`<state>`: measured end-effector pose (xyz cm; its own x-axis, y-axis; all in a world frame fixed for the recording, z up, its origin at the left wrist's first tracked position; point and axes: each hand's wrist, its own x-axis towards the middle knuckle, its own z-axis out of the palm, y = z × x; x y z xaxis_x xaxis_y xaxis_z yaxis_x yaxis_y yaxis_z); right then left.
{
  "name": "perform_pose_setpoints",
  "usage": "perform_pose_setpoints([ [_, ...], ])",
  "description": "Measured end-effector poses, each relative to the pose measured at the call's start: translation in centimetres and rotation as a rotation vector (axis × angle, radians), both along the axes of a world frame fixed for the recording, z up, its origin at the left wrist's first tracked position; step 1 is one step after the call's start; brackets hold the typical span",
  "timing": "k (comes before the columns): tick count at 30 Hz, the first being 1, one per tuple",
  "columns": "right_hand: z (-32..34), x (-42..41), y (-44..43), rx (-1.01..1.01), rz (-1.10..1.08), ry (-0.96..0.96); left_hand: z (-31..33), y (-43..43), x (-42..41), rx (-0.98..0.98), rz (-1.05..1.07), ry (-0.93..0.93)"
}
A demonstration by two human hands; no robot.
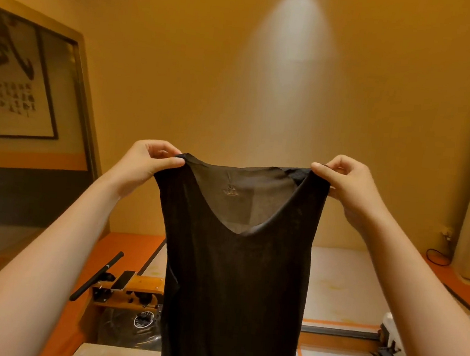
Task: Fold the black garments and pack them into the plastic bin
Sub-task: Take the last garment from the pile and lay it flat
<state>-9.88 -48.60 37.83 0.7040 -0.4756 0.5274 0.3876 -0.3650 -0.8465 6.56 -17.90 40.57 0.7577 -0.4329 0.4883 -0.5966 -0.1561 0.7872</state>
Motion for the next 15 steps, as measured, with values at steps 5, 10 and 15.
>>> perform_pose_setpoints([
  [5,2.4,-1.0,-1.2,0.043,0.143,-0.036,2.1,-0.8,-1.1,0.018,0.025,-0.065],
  [10,3.1,-1.7,-2.8,-0.139,0.161,0.071,2.4,-1.5,-2.2,0.056,0.068,-0.067],
  [15,2.5,-1.9,-2.8,-0.16,0.237,0.14,1.5,-2.7,-4.2,0.044,0.05,-0.013],
])
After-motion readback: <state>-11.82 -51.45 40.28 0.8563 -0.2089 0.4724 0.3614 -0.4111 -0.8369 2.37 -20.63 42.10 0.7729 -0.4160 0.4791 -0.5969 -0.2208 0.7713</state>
